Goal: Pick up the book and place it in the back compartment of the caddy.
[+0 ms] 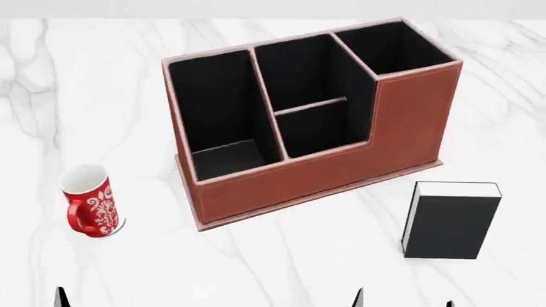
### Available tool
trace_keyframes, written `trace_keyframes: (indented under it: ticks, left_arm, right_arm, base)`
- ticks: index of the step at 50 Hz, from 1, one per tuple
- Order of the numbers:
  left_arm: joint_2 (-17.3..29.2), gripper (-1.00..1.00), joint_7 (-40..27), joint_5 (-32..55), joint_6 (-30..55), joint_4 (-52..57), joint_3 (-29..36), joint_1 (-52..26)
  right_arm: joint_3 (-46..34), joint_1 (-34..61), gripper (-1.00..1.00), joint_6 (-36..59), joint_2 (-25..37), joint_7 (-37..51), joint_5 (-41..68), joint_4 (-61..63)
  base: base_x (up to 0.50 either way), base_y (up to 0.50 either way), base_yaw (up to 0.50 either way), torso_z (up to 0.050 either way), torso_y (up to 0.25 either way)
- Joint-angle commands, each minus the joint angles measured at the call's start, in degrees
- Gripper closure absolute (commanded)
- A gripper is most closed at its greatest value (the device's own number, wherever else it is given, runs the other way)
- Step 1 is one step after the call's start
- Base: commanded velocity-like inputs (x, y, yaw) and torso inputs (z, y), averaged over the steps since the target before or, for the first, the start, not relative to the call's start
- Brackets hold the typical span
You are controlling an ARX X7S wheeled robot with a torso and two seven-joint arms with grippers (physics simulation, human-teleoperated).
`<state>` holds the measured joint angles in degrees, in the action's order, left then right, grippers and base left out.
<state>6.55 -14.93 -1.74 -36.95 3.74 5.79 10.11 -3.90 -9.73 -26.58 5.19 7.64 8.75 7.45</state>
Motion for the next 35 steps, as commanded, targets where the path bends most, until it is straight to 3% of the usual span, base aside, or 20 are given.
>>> trace_keyframes:
  ticks: [1, 35]
  left_arm:
    - [0.65, -1.00, -0.88, 0.85, -0.77, -0.69, 0.68, -0.44]
    - [2.25, -1.00, -2.43, 2.44, -0.77, -1.43, 2.31, -1.19]
  right_arm:
    - [-0.62, 0.39, -1.00, 0.11, 0.72, 1.34, 0.31, -0.42]
    - [-2.31, 0.96, -1.00, -0.57, 2.51, 3.72, 1.37, -1.02]
  base:
    - [-0.04, -0.20, 0.00, 0.000, 0.000]
    - [-0.03, -0.20, 0.00, 0.000, 0.000]
